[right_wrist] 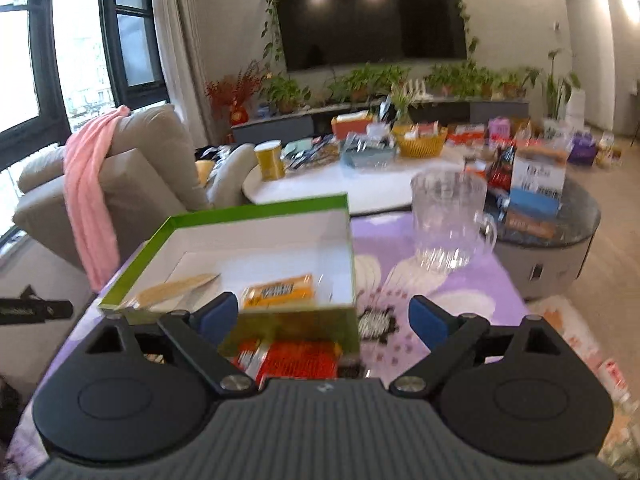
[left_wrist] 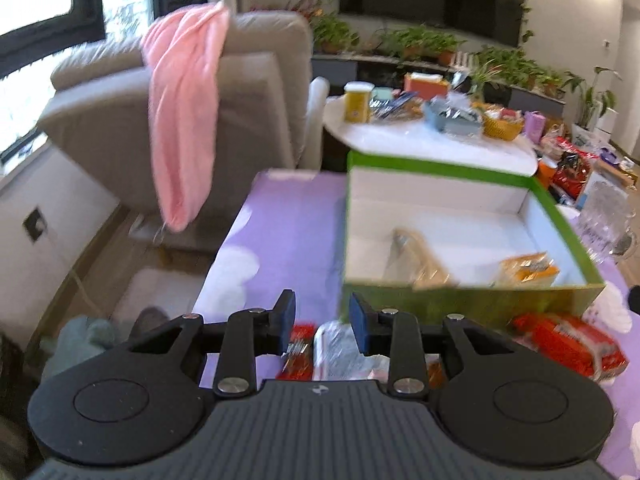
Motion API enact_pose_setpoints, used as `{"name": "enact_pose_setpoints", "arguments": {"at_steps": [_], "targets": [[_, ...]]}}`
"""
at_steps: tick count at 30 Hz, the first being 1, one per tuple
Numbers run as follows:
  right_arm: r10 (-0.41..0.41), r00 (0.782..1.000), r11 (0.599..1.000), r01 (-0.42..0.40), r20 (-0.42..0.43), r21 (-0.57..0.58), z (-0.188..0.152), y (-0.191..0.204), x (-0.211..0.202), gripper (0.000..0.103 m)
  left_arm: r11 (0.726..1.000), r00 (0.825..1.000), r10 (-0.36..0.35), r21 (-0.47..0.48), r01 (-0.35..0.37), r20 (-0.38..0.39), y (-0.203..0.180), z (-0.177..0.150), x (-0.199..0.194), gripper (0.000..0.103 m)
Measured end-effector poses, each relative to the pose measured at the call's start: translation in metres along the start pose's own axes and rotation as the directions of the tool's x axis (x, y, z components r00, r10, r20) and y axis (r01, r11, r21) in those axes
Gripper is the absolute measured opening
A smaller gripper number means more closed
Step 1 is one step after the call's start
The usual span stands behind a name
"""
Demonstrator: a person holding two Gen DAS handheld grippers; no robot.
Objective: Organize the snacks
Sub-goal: 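Grasp the dark chocolate bar with the left tool while the right tool grasps a clear snack bag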
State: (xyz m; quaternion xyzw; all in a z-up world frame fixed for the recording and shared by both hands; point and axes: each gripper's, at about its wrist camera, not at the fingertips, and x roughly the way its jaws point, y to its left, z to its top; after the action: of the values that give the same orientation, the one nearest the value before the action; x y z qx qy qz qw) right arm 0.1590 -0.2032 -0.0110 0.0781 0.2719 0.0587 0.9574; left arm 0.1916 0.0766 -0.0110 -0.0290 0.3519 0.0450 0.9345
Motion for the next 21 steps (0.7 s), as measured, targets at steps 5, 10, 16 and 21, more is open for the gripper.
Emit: {"name": "enact_pose_setpoints", "arguments": {"at_steps": [5,10,16,21], "targets": [[0.006,0.999,1.0,-0.006,-0.032,-0.022,-0.015,-0.002,-0.003,0.061,1.0,0.997,0.016,-0.026,-0.017,-0.071,0.014,-0.028,0.006,0.028],[0.021,0.998,0.999,-0.024,-0.057,-0.047,-0.029,0.001,-0.005,0.061,0.999,0.992,0.037,-0.024,-0.041,-0.124,0.018,-0.047,0.014,0.028],[0.022,0.997,0.997,-0.027,-0.073,-0.073,-0.043,0.001,-0.011,0.061,0.999,0.988,0.038,-0.029,-0.043,-0.149,0.02,-0.057,0.02,0.028],[0.023,0.995,0.995,-0.032,-0.099,-0.093,-0.059,-0.001,-0.015,0.061,0.999,0.989,0.03,-0.028,-0.034,-0.144,0.017,-0.059,0.026,0.031]]}}
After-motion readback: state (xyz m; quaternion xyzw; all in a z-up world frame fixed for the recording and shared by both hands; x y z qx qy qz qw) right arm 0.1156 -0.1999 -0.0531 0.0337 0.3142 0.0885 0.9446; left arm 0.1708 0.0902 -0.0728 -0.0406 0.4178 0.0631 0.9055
